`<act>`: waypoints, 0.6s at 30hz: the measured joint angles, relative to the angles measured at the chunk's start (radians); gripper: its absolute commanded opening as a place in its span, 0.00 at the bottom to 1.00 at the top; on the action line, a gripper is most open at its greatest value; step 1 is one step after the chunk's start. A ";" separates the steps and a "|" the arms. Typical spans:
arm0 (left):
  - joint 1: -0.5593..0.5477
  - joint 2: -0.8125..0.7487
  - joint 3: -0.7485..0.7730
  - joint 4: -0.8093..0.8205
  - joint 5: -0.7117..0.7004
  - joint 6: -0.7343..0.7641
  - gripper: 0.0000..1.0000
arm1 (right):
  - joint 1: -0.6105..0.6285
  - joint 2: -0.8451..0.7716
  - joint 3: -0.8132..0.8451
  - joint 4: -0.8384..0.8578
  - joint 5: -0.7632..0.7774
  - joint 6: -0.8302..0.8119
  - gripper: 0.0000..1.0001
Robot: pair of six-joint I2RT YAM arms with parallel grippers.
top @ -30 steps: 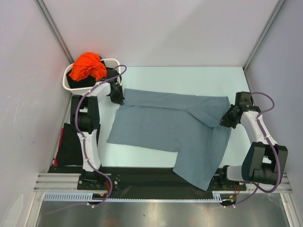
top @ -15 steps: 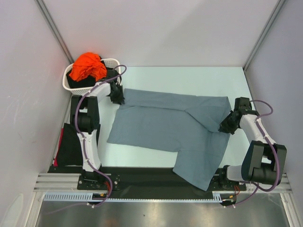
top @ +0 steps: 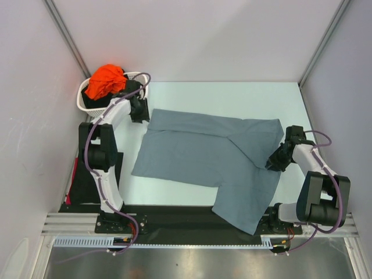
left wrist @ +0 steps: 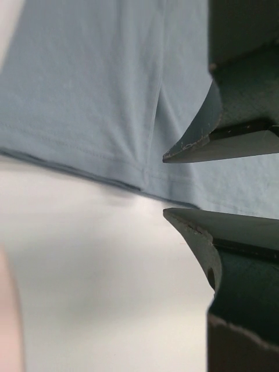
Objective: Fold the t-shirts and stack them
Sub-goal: Fold the tshirt
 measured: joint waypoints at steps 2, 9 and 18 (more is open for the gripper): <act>0.000 -0.024 0.010 -0.001 0.018 0.000 0.42 | -0.001 0.001 -0.005 -0.005 0.001 -0.004 0.40; 0.000 -0.007 0.071 0.020 0.172 -0.006 0.40 | -0.011 0.111 0.234 -0.011 0.037 -0.059 0.64; -0.005 0.058 0.055 0.063 0.348 -0.026 0.39 | -0.058 0.410 0.598 0.185 0.037 -0.066 0.59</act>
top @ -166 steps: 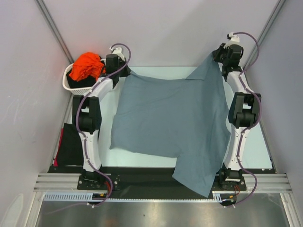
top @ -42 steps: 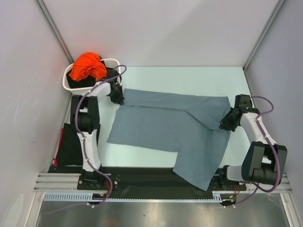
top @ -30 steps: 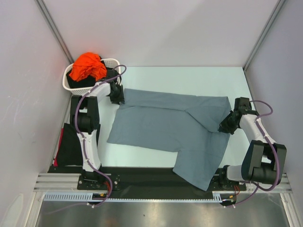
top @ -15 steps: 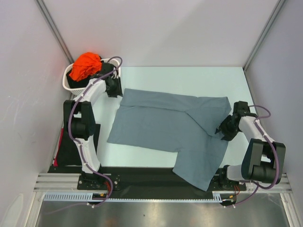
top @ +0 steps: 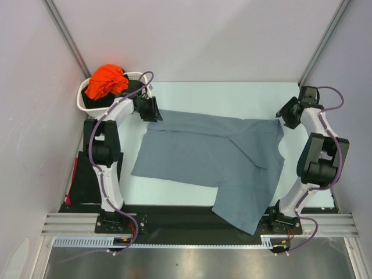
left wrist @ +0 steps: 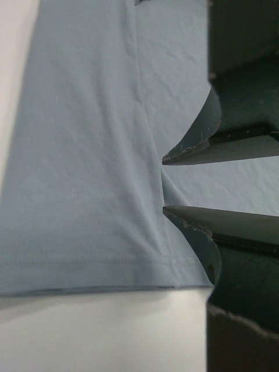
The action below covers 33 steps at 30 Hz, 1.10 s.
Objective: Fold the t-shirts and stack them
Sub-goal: Fold the tshirt
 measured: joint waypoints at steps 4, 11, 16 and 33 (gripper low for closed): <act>-0.006 0.033 0.002 0.019 0.042 -0.007 0.39 | -0.015 0.090 0.011 0.022 -0.018 -0.025 0.63; -0.018 0.149 0.106 -0.029 0.049 -0.006 0.40 | -0.019 0.186 0.035 0.047 -0.043 -0.080 0.58; -0.019 0.178 0.153 -0.050 0.049 -0.008 0.40 | -0.019 0.227 0.068 0.085 -0.070 -0.093 0.52; -0.018 0.219 0.179 -0.093 0.015 -0.015 0.39 | -0.063 0.397 0.198 0.101 -0.119 -0.103 0.00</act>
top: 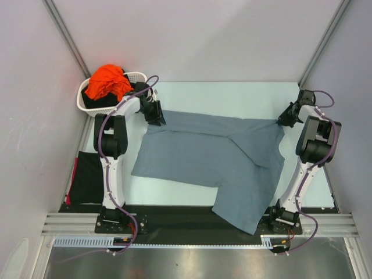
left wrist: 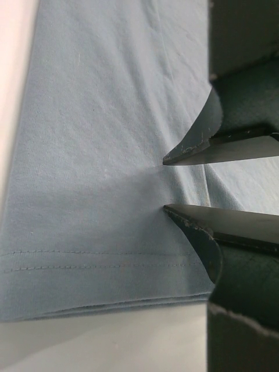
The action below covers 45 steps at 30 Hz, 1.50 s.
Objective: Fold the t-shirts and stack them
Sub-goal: Fold the tshirt
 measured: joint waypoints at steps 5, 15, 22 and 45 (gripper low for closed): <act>0.000 0.010 0.017 -0.013 -0.003 -0.009 0.38 | -0.012 0.006 0.023 -0.010 0.023 0.020 0.00; -0.008 0.006 0.032 -0.030 -0.021 -0.010 0.51 | -0.025 0.074 0.202 -0.181 0.070 0.046 0.50; -0.033 -0.118 -0.073 -0.033 -0.084 0.000 0.50 | 0.010 -0.143 0.119 -0.372 0.209 -0.026 0.60; -0.265 -0.641 -0.526 -0.056 -0.124 -0.055 0.38 | 0.517 -0.746 -0.703 -0.204 0.198 -0.074 0.33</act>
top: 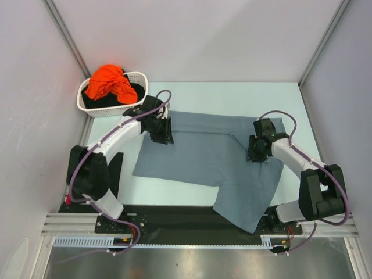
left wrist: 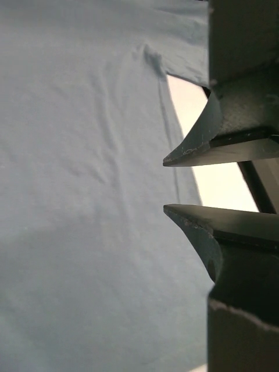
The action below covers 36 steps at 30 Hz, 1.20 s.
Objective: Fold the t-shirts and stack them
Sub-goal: Fold the tshirt
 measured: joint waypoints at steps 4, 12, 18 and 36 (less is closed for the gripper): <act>0.005 -0.099 -0.060 0.000 -0.005 -0.006 0.39 | 0.002 0.034 -0.035 0.055 -0.016 0.008 0.34; 0.005 -0.124 -0.077 0.000 -0.008 -0.006 0.39 | -0.019 0.190 0.032 0.100 0.008 -0.007 0.36; 0.005 -0.125 -0.076 -0.011 -0.022 0.004 0.40 | -0.050 0.304 0.164 0.106 0.059 -0.007 0.38; 0.005 -0.085 -0.026 -0.025 -0.022 0.039 0.40 | -0.117 0.476 0.556 0.028 0.104 -0.085 0.43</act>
